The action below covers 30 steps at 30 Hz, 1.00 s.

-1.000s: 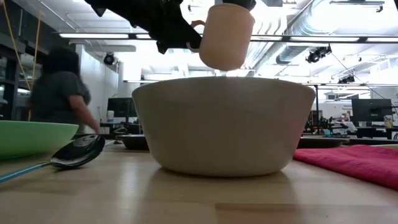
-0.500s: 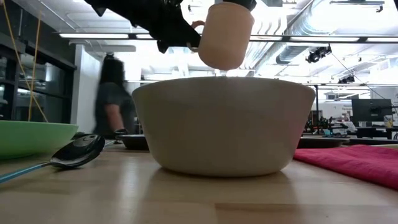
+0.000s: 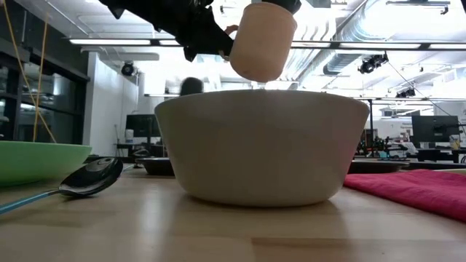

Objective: Set up tray
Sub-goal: Put the orange mug on the brown tray

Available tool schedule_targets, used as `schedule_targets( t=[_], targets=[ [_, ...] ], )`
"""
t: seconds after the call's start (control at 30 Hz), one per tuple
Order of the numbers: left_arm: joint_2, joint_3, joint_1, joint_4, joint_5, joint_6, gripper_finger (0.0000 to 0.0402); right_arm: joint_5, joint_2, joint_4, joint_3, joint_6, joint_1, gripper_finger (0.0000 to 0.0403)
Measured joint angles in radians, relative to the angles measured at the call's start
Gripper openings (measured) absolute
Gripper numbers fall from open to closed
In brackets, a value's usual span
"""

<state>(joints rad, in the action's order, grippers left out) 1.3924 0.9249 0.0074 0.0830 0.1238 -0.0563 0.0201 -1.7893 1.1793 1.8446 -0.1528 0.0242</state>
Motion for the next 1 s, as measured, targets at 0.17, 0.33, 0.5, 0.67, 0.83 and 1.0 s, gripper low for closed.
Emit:
schedule_targets(
  t=[0.17,0.33,0.5,0.67,0.83,1.0],
  targets=[
    [0.0,0.0,0.0,0.0,0.002,0.008,0.0069,0.026,0.0,0.0,0.0,-0.008,-0.001,0.0001],
    [0.0,0.0,0.0,-0.002,0.021,0.008,0.0051,0.032,0.0,0.002,0.0,-0.004,-0.001,0.0001],
    [0.0,0.0,0.0,-0.002,0.028,0.008,0.005,0.034,0.0,0.005,0.0,-0.004,-0.001,0.0001],
    [0.0,0.001,0.0,-0.007,0.048,0.018,0.0054,0.033,0.0,0.006,0.0,-0.008,-0.001,0.0012],
    [-0.001,0.001,0.0,-0.009,0.062,0.027,0.0045,0.027,0.0,0.01,0.0,-0.008,-0.001,0.0027],
    [-0.001,0.001,0.001,-0.016,0.082,0.029,0.004,0.022,0.016,0.003,0.0,-0.008,-0.001,0.0045]
  ],
)
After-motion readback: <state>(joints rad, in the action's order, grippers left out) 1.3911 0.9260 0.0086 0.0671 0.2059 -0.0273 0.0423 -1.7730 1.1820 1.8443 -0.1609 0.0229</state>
